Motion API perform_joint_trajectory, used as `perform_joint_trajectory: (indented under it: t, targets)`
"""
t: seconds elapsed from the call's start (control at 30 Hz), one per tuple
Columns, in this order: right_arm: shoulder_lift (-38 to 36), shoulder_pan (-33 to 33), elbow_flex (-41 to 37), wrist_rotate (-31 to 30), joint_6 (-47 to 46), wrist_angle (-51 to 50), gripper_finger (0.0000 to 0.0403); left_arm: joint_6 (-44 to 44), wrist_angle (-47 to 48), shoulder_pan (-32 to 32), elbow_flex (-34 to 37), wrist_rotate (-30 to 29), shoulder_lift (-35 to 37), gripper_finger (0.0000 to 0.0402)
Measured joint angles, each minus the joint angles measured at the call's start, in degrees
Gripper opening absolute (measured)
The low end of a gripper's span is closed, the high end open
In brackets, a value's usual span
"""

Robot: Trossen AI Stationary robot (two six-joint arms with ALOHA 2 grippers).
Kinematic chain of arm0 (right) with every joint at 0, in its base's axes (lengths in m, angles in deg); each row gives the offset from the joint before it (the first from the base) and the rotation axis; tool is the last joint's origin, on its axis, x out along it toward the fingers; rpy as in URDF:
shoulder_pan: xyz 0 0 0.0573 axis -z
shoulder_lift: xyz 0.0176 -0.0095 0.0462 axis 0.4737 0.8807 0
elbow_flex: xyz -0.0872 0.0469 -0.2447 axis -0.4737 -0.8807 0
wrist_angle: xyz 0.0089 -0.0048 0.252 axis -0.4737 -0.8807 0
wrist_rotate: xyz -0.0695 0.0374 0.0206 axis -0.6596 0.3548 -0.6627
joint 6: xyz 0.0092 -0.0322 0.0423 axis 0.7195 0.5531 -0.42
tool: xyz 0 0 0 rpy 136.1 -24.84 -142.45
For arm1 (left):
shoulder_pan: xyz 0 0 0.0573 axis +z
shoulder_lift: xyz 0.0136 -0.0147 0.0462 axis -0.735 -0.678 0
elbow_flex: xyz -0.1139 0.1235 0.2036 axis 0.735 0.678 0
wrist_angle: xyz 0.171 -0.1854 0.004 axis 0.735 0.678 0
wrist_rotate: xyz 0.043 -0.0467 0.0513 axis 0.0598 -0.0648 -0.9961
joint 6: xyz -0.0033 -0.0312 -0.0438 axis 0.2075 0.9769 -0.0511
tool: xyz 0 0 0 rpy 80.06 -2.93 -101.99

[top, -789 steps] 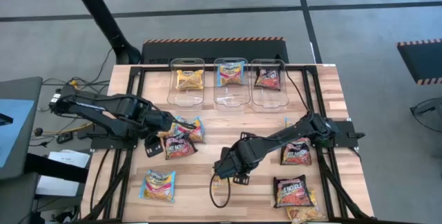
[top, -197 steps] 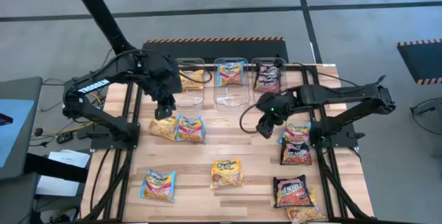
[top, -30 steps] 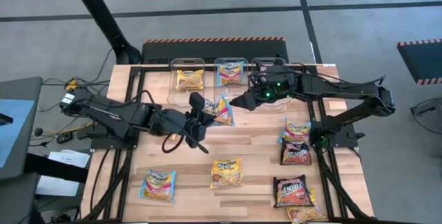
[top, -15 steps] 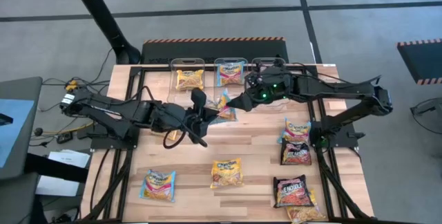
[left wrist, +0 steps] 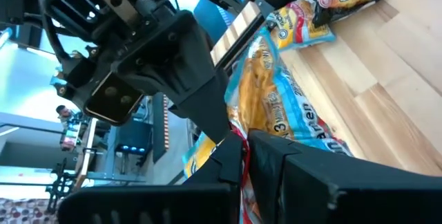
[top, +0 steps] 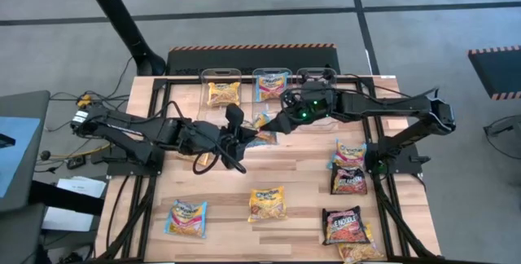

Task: Sort Maruchan noodles
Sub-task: Put the blue noodle pack into the center transparent bin

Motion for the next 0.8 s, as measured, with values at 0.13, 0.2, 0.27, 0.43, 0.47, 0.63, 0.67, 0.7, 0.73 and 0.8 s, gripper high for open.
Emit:
perform_joint_trajectory:
  t: [0.13,0.2,0.27,0.43,0.47,0.63,0.67,0.7,0.73,0.8]
  targets:
    - [0.0,-0.2,0.0,0.2,0.2,0.0,0.0105,0.1,0.2,0.0,0.0,0.0,0.0,0.0]
    - [-0.1,-0.2,0.0,0.2,0.2,0.1,0.0076,0.1,0.2,0.0,0.0,-0.1,0.0,0.0001]
    - [-0.1,-0.4,0.0,0.2,0.3,0.0,0.005,0.1,0.2,0.0,0.0,-0.2,0.0,0.0004]
    - [-0.1,-0.4,0.0,0.2,0.4,-0.2,0.0008,2.2,0.0,0.0,0.0,-0.2,0.0,0.0015]
    - [-0.1,-0.4,0.0,0.2,0.4,-0.2,0.0009,2.8,0.0,0.0,0.0,-0.2,0.0,0.0019]
    - [-0.1,-0.5,0.0,0.2,0.4,-0.1,0.0009,7.5,0.5,0.1,0.0,0.0,0.0,0.0045]
    - [-0.1,-0.5,0.0,0.2,0.4,-0.1,0.0008,8.6,0.9,0.3,0.0,0.6,0.0,0.0052]
    - [-0.1,-0.5,0.0,0.2,0.4,-0.1,0.0008,9.9,1.2,0.5,0.0,1.7,0.0,0.006]
    - [-0.1,-0.5,0.0,0.2,0.4,-0.1,0.0008,11.5,1.5,0.7,0.0,2.9,0.0,0.0068]
    - [-0.1,-0.5,0.0,0.2,0.4,0.1,0.0007,14.8,2.0,1.1,0.0,4.9,0.0,0.0086]
